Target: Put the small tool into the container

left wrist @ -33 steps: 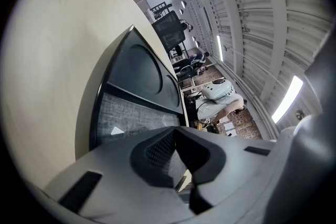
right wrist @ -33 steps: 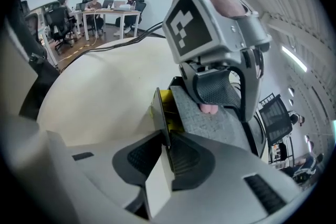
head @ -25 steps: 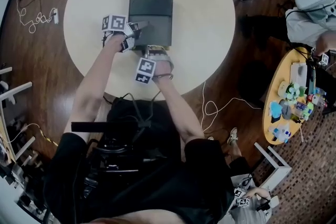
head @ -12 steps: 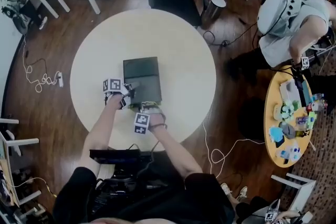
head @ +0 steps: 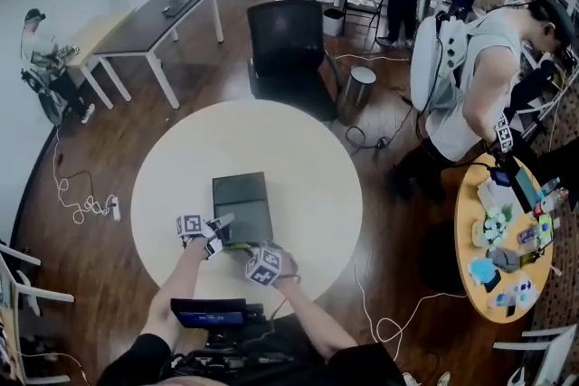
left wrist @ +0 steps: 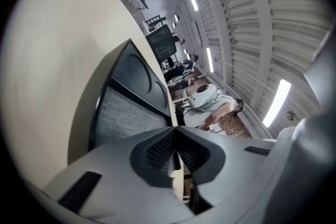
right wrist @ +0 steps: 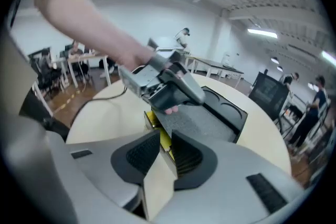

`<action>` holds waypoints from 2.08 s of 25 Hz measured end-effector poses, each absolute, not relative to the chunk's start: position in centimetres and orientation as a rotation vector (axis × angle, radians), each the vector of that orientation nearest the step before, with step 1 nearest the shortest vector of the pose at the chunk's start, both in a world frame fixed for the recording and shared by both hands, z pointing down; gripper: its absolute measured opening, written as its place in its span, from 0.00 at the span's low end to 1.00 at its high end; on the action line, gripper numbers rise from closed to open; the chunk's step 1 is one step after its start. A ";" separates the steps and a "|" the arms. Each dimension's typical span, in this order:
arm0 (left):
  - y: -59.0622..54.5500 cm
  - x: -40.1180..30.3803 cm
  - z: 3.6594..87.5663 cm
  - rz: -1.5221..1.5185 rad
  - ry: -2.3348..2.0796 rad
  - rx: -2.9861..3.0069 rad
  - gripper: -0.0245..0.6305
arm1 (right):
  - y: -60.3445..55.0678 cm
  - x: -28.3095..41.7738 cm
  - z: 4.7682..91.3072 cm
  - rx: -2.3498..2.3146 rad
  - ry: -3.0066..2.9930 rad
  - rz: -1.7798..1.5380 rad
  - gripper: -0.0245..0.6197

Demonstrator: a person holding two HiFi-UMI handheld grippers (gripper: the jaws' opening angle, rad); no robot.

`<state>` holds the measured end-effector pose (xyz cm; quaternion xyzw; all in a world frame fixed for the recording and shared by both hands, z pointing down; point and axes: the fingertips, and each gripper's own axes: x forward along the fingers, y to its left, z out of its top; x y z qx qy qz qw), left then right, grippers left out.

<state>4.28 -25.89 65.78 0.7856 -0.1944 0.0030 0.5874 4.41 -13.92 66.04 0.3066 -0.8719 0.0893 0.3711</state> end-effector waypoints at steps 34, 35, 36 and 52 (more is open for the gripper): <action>5.1 -17.8 47.3 -0.866 -0.148 1.910 0.03 | 14.0 2.8 48.1 1.676 -2.763 1.276 0.00; 5.7 -17.7 47.8 -0.869 -0.158 1.901 0.03 | 14.8 3.4 47.6 1.709 -2.729 1.265 0.00; 6.0 -17.6 48.2 -0.870 -0.175 1.899 0.04 | 15.4 4.1 47.1 1.737 -2.700 1.246 0.00; 7.0 -22.2 49.5 -0.929 -0.464 2.021 0.04 | 15.3 -2.3 41.9 1.507 -2.731 1.153 0.00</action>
